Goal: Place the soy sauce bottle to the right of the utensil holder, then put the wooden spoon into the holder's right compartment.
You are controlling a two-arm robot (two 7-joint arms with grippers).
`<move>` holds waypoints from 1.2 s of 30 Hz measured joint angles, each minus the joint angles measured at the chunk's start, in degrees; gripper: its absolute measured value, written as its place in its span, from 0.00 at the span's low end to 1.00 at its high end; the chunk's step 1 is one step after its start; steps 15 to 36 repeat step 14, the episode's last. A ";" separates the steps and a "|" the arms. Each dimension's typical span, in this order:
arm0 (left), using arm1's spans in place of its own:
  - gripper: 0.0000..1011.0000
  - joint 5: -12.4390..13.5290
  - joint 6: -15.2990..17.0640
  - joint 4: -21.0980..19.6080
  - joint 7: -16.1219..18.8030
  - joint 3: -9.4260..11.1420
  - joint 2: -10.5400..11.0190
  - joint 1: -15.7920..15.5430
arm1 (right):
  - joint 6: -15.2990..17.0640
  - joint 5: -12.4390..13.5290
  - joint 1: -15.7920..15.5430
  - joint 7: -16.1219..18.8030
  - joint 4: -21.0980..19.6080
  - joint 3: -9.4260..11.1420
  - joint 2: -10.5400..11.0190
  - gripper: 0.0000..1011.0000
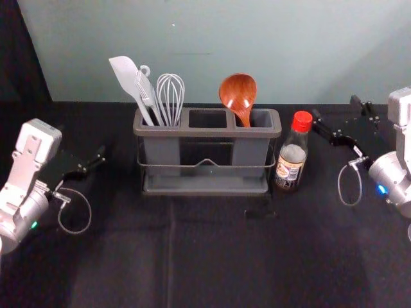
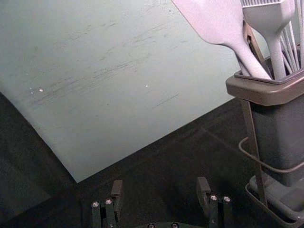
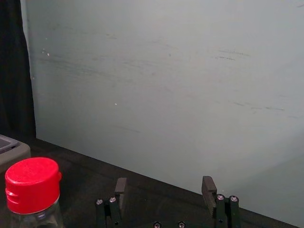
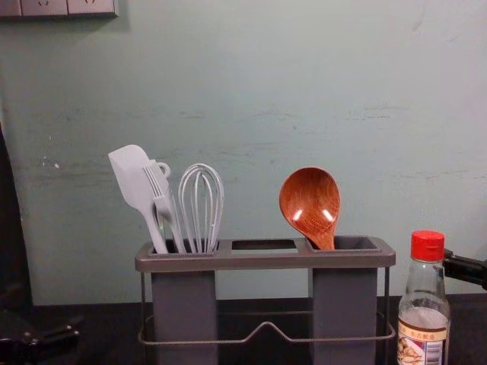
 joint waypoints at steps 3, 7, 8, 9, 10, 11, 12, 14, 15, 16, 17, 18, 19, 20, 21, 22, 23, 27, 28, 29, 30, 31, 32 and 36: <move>0.99 0.00 0.00 0.00 0.00 0.00 0.00 0.00 | 0.00 0.00 0.00 0.01 0.00 0.00 0.00 0.99; 0.99 0.00 0.00 0.00 0.00 0.00 0.00 0.00 | 0.00 0.00 0.00 0.03 0.00 0.00 0.00 0.99; 0.99 0.00 0.00 0.00 0.00 0.00 0.00 0.00 | 0.00 0.00 0.00 0.03 0.00 0.00 0.00 0.99; 0.99 0.00 0.00 0.00 0.00 0.00 0.00 0.00 | 0.00 0.00 0.00 0.03 0.00 0.00 0.00 0.99; 0.99 0.00 0.00 0.00 0.00 0.00 0.00 0.00 | 0.00 0.00 0.00 0.03 0.00 0.00 0.00 0.99; 0.99 0.00 0.00 0.00 0.00 0.00 0.00 0.00 | 0.00 0.00 0.00 0.03 0.00 0.00 0.00 0.99; 0.99 0.00 0.00 0.00 0.00 0.00 0.00 0.00 | 0.00 0.00 0.00 0.04 0.00 0.00 0.00 0.99; 0.99 0.00 0.00 0.00 0.00 0.00 0.00 0.00 | 0.00 0.00 0.00 0.04 0.00 0.00 0.00 0.99; 0.99 0.00 0.00 0.00 0.00 0.00 0.00 0.00 | 0.00 0.00 0.00 0.04 0.00 0.00 0.00 0.99; 0.99 0.00 0.00 0.00 0.00 0.00 0.00 0.00 | 0.00 0.00 0.00 0.04 0.00 0.00 0.00 0.99; 0.99 0.00 0.00 0.00 0.00 0.00 0.00 0.00 | 0.00 0.00 0.00 0.04 0.00 0.00 0.00 0.99; 0.99 0.00 0.00 0.00 0.00 0.00 0.00 0.00 | 0.00 0.00 0.00 0.04 0.00 0.00 0.00 0.99; 0.99 0.00 0.00 0.00 0.00 0.00 0.00 0.00 | 0.00 0.00 0.00 0.04 0.00 0.00 0.00 0.99; 0.99 0.00 0.00 0.00 0.00 0.00 0.00 0.00 | 0.00 0.00 0.00 0.04 0.00 0.00 0.00 0.99; 0.99 0.00 0.00 0.00 0.00 0.00 0.00 0.00 | 0.00 0.00 0.00 0.04 0.00 0.00 0.00 0.99; 0.99 0.00 0.00 0.00 0.00 0.00 0.00 0.00 | 0.00 0.00 0.00 0.04 0.00 0.00 0.00 0.99; 0.99 0.00 0.00 0.00 0.00 0.00 0.00 0.00 | 0.00 0.00 0.00 0.04 0.00 0.00 0.00 0.99; 0.99 0.00 0.00 0.00 0.00 0.00 0.00 0.00 | 0.00 0.00 0.00 0.04 0.00 0.00 0.00 0.99; 0.99 0.00 0.00 0.00 0.00 0.00 0.00 0.00 | 0.00 0.00 0.00 0.04 0.00 0.00 0.00 0.99; 0.99 0.00 0.00 0.00 0.00 0.00 0.00 0.00 | 0.00 0.00 0.00 0.04 0.00 0.00 0.00 0.99; 0.99 0.00 0.00 0.00 0.00 0.00 0.00 0.00 | 0.00 0.00 0.00 0.04 0.00 0.00 0.00 0.99; 0.99 0.00 0.00 0.00 0.00 0.00 0.00 0.00 | 0.00 0.00 0.00 0.04 0.00 0.00 0.00 0.99; 0.99 0.00 0.00 0.00 0.00 0.00 0.00 0.00 | 0.00 0.00 0.00 0.04 0.00 0.00 0.00 0.99; 0.99 0.00 0.00 0.00 0.00 0.00 0.00 0.00 | 0.00 0.00 0.00 0.04 0.00 0.00 0.00 0.99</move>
